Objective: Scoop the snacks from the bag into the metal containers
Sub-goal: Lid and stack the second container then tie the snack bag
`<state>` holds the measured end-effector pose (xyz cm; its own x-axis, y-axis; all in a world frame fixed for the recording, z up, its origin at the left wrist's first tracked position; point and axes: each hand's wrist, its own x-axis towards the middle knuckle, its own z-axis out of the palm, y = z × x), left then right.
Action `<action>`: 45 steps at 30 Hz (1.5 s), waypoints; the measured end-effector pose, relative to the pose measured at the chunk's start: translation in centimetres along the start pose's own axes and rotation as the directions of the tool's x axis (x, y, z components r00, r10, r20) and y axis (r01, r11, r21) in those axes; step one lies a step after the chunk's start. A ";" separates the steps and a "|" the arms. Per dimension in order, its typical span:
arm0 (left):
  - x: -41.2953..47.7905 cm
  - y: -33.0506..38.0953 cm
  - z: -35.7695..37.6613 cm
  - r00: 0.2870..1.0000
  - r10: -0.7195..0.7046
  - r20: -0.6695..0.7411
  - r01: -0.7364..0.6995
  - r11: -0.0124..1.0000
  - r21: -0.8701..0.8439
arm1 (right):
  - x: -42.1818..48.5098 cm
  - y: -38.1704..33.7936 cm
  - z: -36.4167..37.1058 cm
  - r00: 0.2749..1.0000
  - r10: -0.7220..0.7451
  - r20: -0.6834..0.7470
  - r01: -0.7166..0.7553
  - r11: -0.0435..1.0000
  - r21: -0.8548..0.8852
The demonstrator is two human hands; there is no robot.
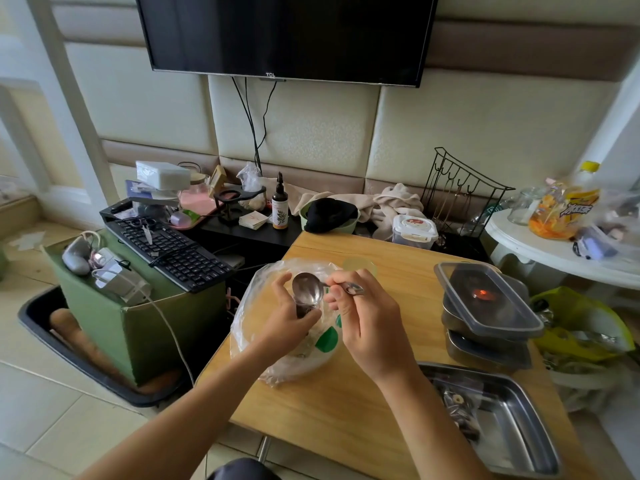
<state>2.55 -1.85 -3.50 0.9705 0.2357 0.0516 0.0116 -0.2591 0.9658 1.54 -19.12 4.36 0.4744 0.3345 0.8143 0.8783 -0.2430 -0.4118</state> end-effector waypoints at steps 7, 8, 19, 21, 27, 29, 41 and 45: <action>-0.2 0.1 -0.2 1.000 0.025 -0.009 -0.025 1.000 0.017 | 0.1 0.1 0.0 1.000 0.016 -0.001 -0.016 1.000 -0.001; -0.2 0.1 -0.3 1.000 0.021 -0.007 -0.021 1.000 -0.002 | 0.1 0.2 -0.1 0.999 0.017 -0.043 -0.018 1.000 -0.023; -0.2 0.8 -2.4 0.980 0.083 -0.178 -0.079 0.996 0.030 | -0.7 2.9 0.5 0.815 0.526 -0.244 -0.540 0.841 0.007; -0.1 0.8 -3.1 0.975 0.120 -0.188 -0.095 0.986 0.135 | -0.9 3.1 0.6 0.780 0.584 -0.223 -0.595 0.803 0.023; -1.0 1.2 -3.6 0.990 0.041 0.134 -0.121 0.737 0.666 | -0.7 2.4 0.8 0.880 0.437 -0.185 -0.459 0.884 -0.094; -1.2 0.8 -3.4 0.982 -0.048 0.184 -0.101 0.691 0.716 | -0.7 2.4 1.0 0.906 0.382 -0.180 -0.405 0.907 -0.114; -1.1 0.1 -3.1 0.984 -0.062 0.167 -0.081 0.679 0.730 | -0.7 2.2 1.1 0.962 0.269 -0.043 -0.272 0.952 -0.142; -1.0 -0.1 -3.0 0.984 -0.023 0.174 -0.106 0.713 0.693 | -0.6 1.8 0.9 0.968 0.249 -0.040 -0.252 0.957 -0.147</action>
<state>0.85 0.77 -2.84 0.9971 0.0749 -0.0156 0.0725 -0.8586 0.5075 2.89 -18.92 2.70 0.6752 0.2271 0.7018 0.7118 -0.4501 -0.5392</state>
